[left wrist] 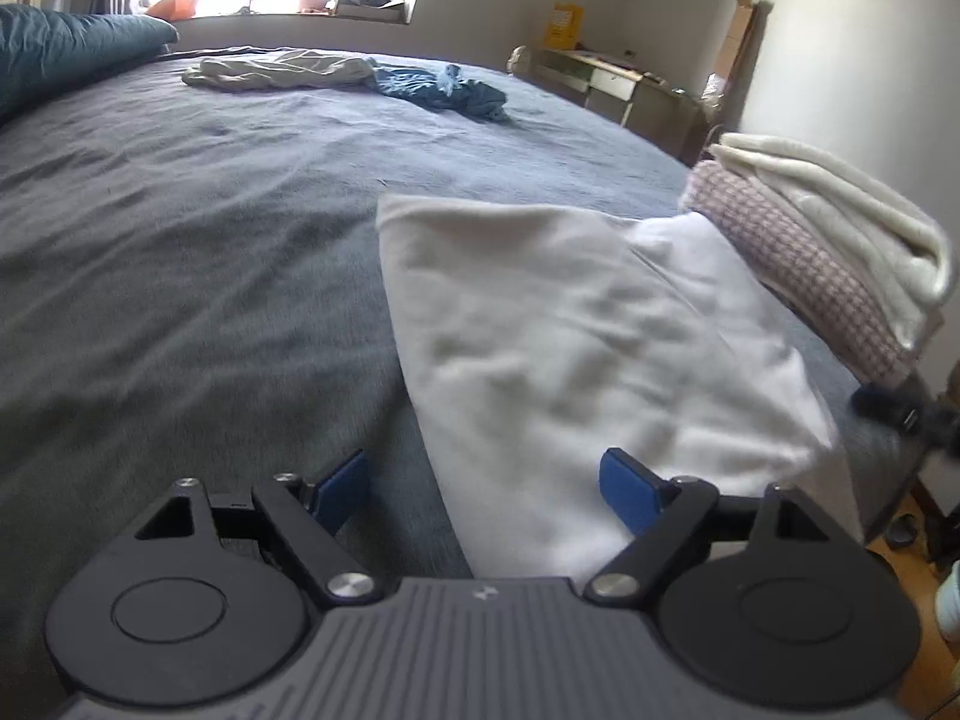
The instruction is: Fold clothes
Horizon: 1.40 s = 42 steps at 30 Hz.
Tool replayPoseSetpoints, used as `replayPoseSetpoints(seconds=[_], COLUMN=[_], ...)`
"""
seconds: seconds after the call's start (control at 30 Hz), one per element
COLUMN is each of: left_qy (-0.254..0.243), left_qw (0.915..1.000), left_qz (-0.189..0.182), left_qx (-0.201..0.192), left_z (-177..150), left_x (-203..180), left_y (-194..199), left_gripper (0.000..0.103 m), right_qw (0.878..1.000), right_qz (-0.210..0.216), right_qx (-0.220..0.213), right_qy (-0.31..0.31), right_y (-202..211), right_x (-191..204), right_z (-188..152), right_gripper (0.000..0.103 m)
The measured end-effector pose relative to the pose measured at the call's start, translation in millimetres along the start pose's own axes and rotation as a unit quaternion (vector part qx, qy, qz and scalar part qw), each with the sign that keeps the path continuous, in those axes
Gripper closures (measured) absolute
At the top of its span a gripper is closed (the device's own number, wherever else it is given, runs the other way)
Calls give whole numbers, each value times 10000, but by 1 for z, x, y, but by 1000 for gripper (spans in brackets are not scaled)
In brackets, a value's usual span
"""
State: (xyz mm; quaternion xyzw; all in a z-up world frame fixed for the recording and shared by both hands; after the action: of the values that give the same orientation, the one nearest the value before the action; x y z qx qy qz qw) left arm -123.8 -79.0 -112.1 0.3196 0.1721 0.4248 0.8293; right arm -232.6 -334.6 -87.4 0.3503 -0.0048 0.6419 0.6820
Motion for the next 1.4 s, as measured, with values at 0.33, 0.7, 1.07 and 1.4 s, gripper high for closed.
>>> replayPoseSetpoints(seconds=[0.33,0.7,1.07,1.4], left_qy=[-151,-165,-270,-443], left_qw=[9984,9960,9956,9985], left_qz=[367,735,806,-228], left_qx=[397,472,395,240], left_z=[12,13,13,38], left_x=[-6,-11,-12,11], left_y=[-29,-32,-30,-53], left_gripper=[6,0,0,0], right_qw=[9664,9477,9518,9575], right_qz=[655,862,853,730], right_qx=[651,820,935,1320], right_qy=[-2398,-2963,-2795,-2460], right_y=[-81,-129,-142,-154], right_x=[-65,-62,-53,-37], right_z=[24,32,40,51], right_gripper=[52,44,32,14])
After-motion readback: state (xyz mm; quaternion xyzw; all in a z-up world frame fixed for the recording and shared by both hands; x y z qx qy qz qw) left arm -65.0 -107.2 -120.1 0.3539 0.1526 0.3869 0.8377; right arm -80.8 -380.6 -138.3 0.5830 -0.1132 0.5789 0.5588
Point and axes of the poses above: each gripper's, at about its wrist camera, not at the fingertips, and y roughly against the way its jaws point, x to its left, z to its top, the point moved 5 cm from there along -y, roughly the way its jaws point, and after that the axes turned 15 degrees about -y, right-handed, at the moved point
